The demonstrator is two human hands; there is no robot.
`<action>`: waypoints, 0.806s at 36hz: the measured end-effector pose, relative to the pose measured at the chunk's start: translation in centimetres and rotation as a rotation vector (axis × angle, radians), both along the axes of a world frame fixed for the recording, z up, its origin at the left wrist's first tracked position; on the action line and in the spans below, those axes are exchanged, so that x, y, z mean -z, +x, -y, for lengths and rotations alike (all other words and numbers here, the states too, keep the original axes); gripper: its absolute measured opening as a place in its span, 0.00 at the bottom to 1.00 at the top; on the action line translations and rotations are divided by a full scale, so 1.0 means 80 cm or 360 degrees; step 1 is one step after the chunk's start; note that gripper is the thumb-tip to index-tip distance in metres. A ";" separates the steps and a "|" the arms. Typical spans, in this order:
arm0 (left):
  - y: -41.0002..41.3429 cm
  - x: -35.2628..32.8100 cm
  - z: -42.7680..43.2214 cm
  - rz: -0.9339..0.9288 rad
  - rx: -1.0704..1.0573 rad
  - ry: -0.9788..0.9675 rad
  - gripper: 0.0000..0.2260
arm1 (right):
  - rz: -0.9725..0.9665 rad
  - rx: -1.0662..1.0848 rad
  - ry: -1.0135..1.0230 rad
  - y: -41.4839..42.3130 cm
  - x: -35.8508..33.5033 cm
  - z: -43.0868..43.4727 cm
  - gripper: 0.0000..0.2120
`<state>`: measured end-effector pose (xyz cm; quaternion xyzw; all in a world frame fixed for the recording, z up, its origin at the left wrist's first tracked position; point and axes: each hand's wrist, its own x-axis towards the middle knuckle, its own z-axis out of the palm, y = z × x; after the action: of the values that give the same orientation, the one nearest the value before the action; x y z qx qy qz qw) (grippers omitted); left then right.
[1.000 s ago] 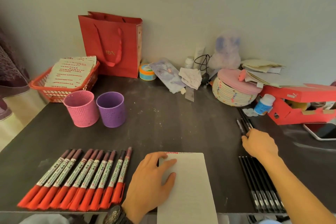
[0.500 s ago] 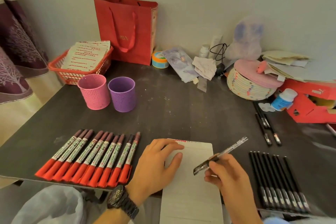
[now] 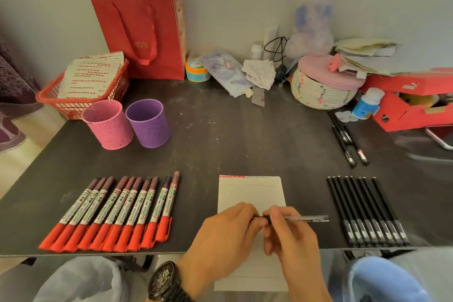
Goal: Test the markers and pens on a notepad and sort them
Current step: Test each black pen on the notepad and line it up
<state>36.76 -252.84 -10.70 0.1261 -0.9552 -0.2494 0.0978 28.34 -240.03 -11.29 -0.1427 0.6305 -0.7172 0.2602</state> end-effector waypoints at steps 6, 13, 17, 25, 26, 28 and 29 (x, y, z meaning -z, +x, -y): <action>-0.006 -0.002 -0.004 -0.0163 -0.0108 -0.0037 0.24 | -0.0172 0.0023 0.0020 -0.007 -0.017 0.003 0.14; -0.010 0.004 0.007 -0.0237 -0.0204 0.0102 0.29 | -0.0284 -0.0117 -0.0083 -0.024 -0.029 -0.001 0.11; -0.012 0.007 0.016 -0.0202 -0.0215 -0.0002 0.24 | -0.0242 0.0038 -0.0169 -0.049 -0.032 -0.002 0.14; -0.035 0.010 0.021 -0.0118 -0.0148 -0.0096 0.19 | -0.0342 0.0107 0.0068 -0.120 -0.032 0.020 0.08; -0.039 0.009 0.019 -0.0115 -0.0126 -0.0088 0.19 | -0.0397 0.0101 0.0143 -0.127 -0.030 0.027 0.06; -0.049 0.007 0.015 -0.0128 -0.0078 -0.0064 0.16 | -0.0477 0.0089 0.0264 -0.138 -0.025 0.038 0.07; -0.054 0.008 0.015 -0.0129 -0.0053 -0.0071 0.13 | -0.0516 0.0086 0.0316 -0.143 -0.022 0.044 0.07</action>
<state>32.47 -254.00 -11.31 0.1294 -0.9535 -0.2313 0.1434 16.88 -243.52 -9.51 -0.2131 0.7353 -0.6259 0.1487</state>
